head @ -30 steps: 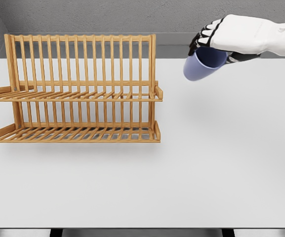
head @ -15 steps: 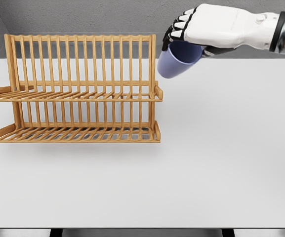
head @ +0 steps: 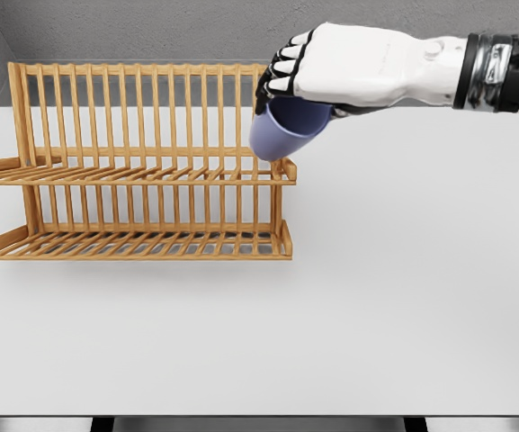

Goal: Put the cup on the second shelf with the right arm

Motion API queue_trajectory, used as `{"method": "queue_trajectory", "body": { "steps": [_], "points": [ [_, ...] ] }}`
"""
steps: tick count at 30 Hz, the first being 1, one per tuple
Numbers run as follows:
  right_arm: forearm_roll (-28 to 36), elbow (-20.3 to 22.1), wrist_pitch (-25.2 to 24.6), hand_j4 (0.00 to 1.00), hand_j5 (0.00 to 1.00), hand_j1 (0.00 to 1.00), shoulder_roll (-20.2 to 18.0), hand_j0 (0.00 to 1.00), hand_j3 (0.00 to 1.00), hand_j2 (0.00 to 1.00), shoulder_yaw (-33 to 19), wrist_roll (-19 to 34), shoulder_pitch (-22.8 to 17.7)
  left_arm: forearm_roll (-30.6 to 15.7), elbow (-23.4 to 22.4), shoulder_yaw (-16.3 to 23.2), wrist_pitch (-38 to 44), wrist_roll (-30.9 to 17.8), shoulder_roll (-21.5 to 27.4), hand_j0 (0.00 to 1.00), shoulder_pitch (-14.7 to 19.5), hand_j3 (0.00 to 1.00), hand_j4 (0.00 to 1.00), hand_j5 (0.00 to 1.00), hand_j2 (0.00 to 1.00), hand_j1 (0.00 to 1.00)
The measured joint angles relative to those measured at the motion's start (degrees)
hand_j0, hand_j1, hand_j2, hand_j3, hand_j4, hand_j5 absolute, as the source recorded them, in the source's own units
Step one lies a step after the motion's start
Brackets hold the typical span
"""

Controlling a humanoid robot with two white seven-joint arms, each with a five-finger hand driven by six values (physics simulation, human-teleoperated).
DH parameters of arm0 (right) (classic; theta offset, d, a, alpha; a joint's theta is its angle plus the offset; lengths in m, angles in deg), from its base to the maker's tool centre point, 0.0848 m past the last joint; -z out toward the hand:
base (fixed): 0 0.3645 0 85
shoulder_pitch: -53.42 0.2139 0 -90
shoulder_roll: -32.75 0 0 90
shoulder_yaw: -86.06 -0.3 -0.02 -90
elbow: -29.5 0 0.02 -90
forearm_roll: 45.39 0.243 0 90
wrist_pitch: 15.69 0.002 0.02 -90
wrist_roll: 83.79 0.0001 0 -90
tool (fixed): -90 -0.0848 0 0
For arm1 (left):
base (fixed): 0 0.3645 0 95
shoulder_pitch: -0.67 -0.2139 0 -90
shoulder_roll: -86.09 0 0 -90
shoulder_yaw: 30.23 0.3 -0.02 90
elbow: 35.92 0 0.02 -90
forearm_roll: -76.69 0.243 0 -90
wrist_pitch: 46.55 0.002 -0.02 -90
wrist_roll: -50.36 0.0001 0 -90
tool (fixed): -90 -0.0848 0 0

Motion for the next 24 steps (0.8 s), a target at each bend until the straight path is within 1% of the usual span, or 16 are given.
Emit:
{"method": "queue_trajectory", "body": {
  "steps": [9,13,19,20,21,22,24],
  "points": [
    [-0.6,-0.3,-0.2,0.61,0.61,0.61,0.8,0.61,0.61,0.61,4.1,-0.5,-0.1,0.0,0.0,0.0,0.0,0.0,0.0,1.0,0.0,1.0,1.0,1.0,1.0,1.0],
    [-0.5,-0.4,-1.8,0.61,0.61,0.61,0.8,0.61,0.61,0.61,6.0,-0.7,-0.2,0.0,0.0,0.0,0.0,0.0,0.0,1.0,0.0,1.0,1.0,1.0,1.0,1.0],
    [-0.8,-0.5,-2.5,0.61,0.61,0.61,0.6,0.61,0.61,0.61,7.6,-1.0,-0.6,0.0,0.0,0.0,0.0,0.0,0.0,1.0,0.0,1.0,1.0,1.0,1.0,1.0],
    [-1.0,-0.6,-2.5,0.63,0.63,0.63,0.6,0.63,0.63,0.63,7.8,-1.1,-0.6,0.0,0.0,0.0,0.0,0.0,0.0,1.0,0.0,1.0,1.0,1.0,1.0,1.0],
    [-1.2,-0.6,-2.5,0.68,0.68,0.68,0.6,0.68,0.68,0.68,8.0,-1.2,-0.6,0.0,0.0,0.0,0.0,0.0,0.0,1.0,0.0,1.0,1.0,1.0,1.0,1.0],
    [-1.2,-0.6,-2.6,1.0,1.0,1.0,0.5,1.0,1.0,1.0,8.2,-1.2,-0.7,0.0,0.0,0.0,0.0,0.0,0.0,1.0,0.0,1.0,1.0,1.0,1.0,1.0],
    [-0.7,-0.5,-2.4,1.0,1.0,1.0,0.5,1.0,1.0,1.0,8.6,-0.7,-0.7,0.0,0.0,0.0,0.0,0.0,0.0,1.0,0.0,1.0,1.0,1.0,1.0,1.0]
  ]
}}
